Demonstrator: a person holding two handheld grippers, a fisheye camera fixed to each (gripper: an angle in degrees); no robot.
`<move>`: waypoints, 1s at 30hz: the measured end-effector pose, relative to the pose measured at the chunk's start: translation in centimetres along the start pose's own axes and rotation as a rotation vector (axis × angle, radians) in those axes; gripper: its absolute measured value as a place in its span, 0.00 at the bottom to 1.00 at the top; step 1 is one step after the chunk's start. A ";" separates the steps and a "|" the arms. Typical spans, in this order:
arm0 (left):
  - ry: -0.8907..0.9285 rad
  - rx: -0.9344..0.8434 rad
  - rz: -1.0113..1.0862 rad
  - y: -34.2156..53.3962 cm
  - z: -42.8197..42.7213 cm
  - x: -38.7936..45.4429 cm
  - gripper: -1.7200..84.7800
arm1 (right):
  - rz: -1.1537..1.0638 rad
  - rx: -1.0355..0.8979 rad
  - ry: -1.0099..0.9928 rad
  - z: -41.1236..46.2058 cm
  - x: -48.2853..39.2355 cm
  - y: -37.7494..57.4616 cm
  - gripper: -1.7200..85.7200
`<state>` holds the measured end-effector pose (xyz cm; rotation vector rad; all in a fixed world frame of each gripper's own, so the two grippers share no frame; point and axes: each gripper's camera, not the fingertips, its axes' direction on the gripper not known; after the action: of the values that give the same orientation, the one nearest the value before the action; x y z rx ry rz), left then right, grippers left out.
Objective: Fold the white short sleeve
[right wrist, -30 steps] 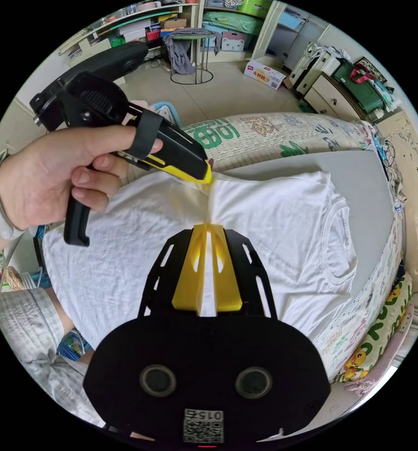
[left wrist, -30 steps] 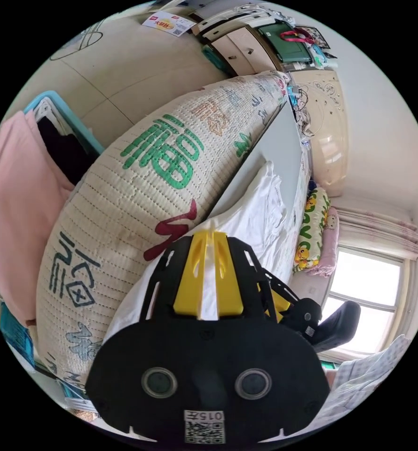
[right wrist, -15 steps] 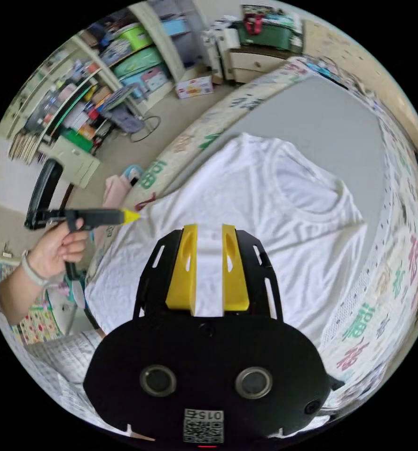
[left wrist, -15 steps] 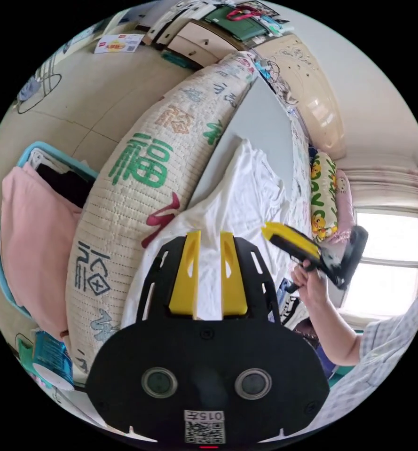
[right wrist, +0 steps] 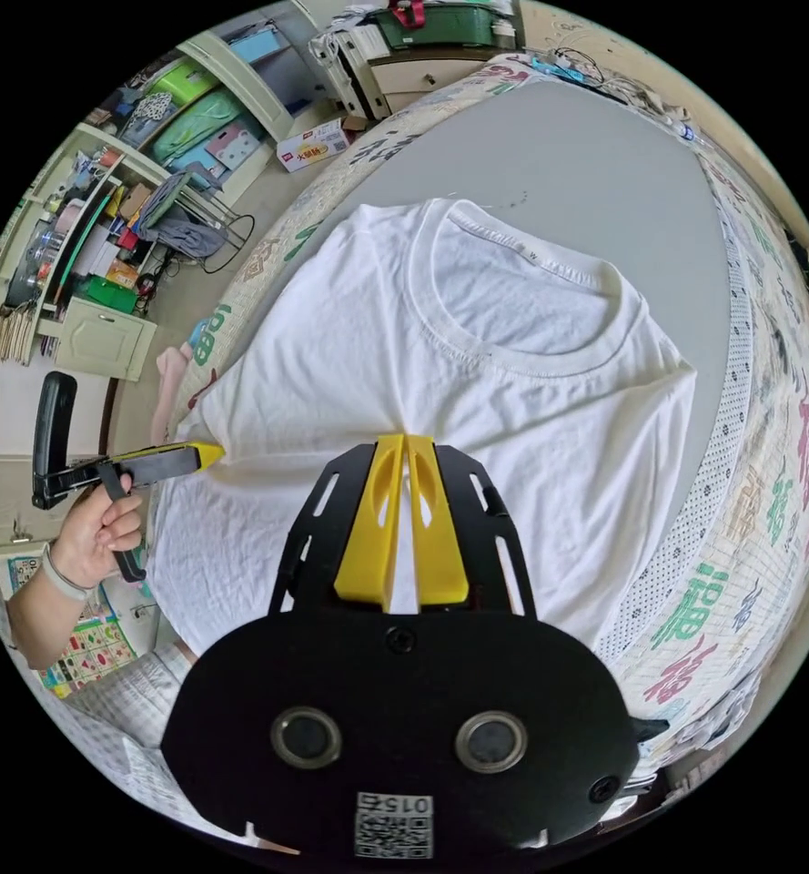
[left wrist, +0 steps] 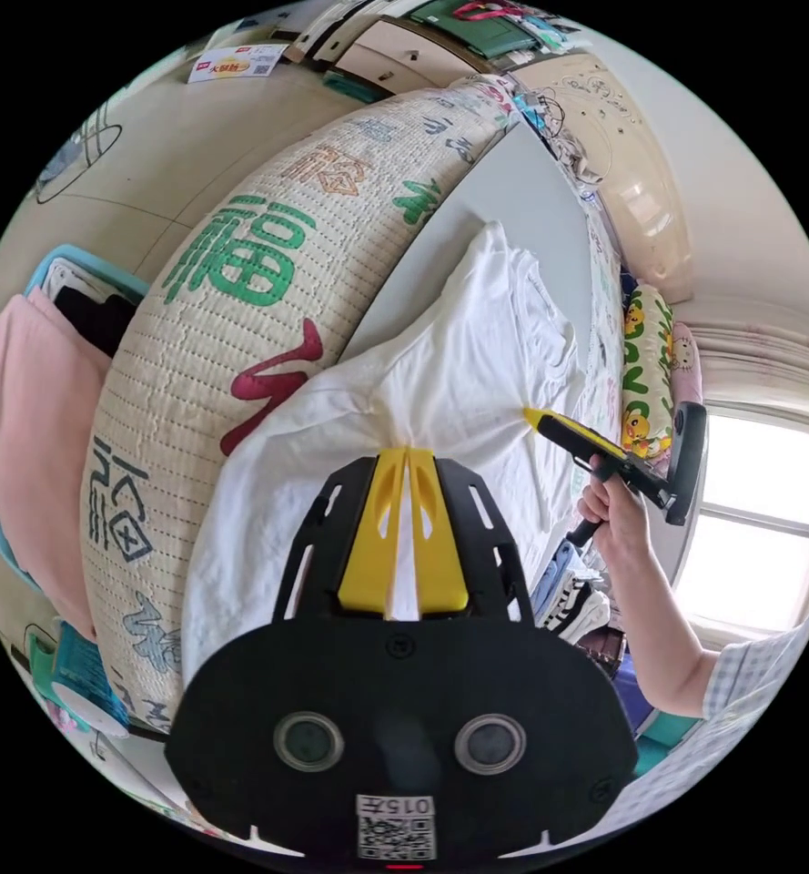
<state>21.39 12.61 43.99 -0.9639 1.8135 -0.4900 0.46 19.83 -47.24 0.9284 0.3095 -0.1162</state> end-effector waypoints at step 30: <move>-0.228 -0.249 0.599 -9.7 19.9 27.8 0.04 | 0.005 0.043 0.240 9.3 8.8 16.1 0.06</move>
<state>37.55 -13.51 26.09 -0.5599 1.8637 0.2125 14.51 22.32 -32.40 0.9872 0.5282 -0.0067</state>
